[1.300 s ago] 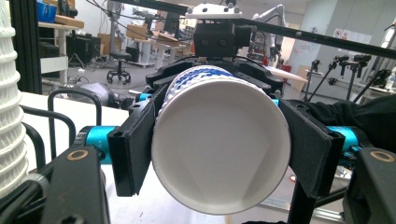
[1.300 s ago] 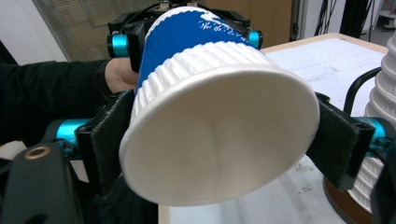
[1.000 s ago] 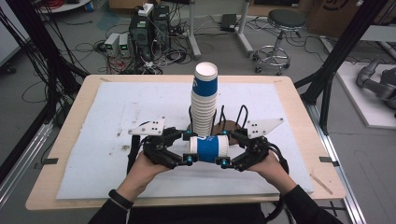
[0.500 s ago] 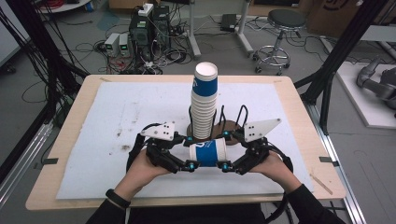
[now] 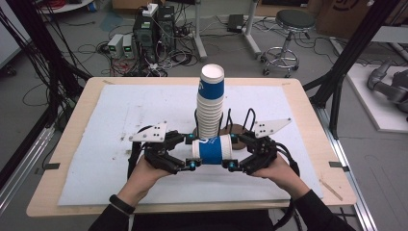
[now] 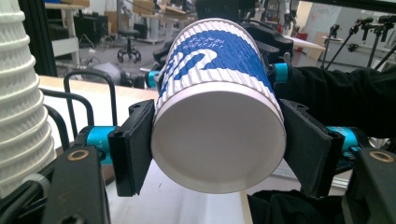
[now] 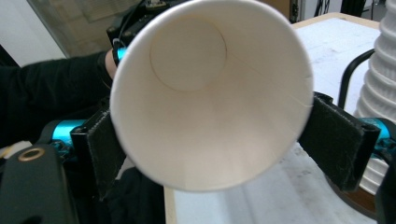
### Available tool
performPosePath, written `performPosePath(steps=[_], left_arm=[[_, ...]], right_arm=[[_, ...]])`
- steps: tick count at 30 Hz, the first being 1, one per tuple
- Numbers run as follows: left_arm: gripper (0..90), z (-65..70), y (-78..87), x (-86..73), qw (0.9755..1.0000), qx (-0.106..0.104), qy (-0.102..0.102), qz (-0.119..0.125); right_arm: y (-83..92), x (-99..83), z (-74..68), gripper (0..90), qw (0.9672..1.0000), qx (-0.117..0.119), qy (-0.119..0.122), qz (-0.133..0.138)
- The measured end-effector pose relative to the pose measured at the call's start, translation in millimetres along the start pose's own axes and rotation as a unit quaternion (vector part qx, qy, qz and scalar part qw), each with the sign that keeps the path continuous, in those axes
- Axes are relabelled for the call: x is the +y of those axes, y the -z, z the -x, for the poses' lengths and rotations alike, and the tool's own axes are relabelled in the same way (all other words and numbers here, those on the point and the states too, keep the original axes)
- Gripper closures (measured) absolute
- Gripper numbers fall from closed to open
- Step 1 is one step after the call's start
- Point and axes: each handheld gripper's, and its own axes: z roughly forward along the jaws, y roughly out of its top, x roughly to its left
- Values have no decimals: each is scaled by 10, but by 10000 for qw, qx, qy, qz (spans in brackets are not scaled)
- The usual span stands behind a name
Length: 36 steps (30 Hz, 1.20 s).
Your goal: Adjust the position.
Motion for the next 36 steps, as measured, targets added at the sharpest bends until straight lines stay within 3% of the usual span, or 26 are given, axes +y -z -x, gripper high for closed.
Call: performPosePath(steps=[4, 8, 10, 13, 14, 15, 16, 17, 21, 25, 28, 30, 32, 33, 34, 35, 36], left_arm=[[305, 19, -37, 2, 9999, -10, -28, -163], [300, 32, -79, 32, 9984, -11, 51, -568], [263, 47, -102, 52, 9965, 1, 72, -827], [233, 61, -154, 66, 9909, 10, 81, -1346], [228, 70, -178, 66, 9877, 15, 51, -1561], [226, 90, -226, 60, 9824, 10, -44, -1867], [226, 90, -226, 60, 9824, 10, -44, -1867], [226, 98, -249, 52, 9806, -19, -62, -1958], [233, 119, -334, 1, 9734, -38, -113, -2286], [290, 116, -338, -3, 9730, -86, -188, -2299], [291, 109, -325, 4, 9747, -70, -273, -2216], [297, 101, -292, 14, 9781, -91, -342, -2049], [298, 98, -242, 24, 9823, -70, -441, -1816], [300, 94, -218, 31, 9843, -39, -459, -1706], [300, 87, -197, 36, 9859, -19, -476, -1607], [301, 86, -181, 35, 9877, 23, -451, -1500], [301, 81, -162, 36, 9888, 46, -465, -1417]], right_arm=[[-16, -2, -9, 180, 9999, 90, 34, -89], [6, 1, 6, 197, 9997, 118, 130, -183], [7, 11, -21, 202, 9985, 93, 342, -408], [-8, 23, -47, 204, 9969, 64, 475, -631], [-19, 30, -63, 204, 9954, 34, 556, -779], [-53, 39, -97, 204, 9907, -53, 784, -1115], [-53, 39, -97, 204, 9907, -53, 784, -1115], [-88, 41, -124, 204, 9870, -78, 901, -1325], [-124, 32, -140, 203, 9845, -83, 949, -1473], [-126, 29, -140, 200, 9842, -134, 961, -1485], [-119, 34, -136, 179, 9855, -147, 945, -1400], [-89, 43, -128, 177, 9894, -78, 876, -1157], [-69, 48, -117, 177, 9903, -24, 837, -1106], [-25, 59, -101, 177, 9928, -15, 718, -956], [-25, 59, -101, 177, 9928, -15, 718, -956], [19, 72, -80, 177, 9954, 10, 607, -739], [19, 72, -80, 177, 9954, 10, 607, -739]])
